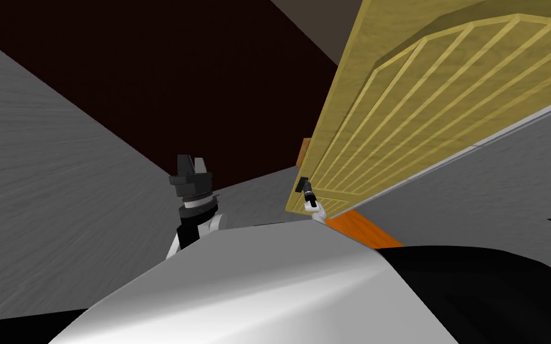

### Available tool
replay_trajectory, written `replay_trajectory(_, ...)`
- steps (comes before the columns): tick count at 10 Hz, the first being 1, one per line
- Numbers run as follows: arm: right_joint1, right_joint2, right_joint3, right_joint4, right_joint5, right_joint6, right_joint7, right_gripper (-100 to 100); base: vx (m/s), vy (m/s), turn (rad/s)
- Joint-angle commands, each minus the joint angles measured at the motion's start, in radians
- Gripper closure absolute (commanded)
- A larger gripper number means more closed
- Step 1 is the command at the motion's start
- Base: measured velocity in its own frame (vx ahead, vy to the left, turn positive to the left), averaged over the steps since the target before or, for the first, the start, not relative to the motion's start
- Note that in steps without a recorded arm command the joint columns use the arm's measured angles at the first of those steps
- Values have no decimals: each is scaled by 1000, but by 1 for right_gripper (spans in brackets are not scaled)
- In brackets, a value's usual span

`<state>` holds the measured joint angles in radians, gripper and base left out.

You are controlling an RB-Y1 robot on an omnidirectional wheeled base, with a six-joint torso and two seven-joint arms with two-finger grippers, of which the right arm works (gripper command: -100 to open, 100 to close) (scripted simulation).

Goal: Push the door open

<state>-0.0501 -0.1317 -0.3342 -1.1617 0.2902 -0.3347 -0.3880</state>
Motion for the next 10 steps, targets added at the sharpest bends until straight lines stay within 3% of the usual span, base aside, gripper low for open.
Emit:
replay_trajectory(1,-9,-2,-11,-1,-9,2,14,100,212,42,-142)
replay_trajectory(6,-27,13,-28,8,-27,10,53,100,176,77,-145)
replay_trajectory(10,-26,13,-47,14,-32,11,61,100,123,36,-59)
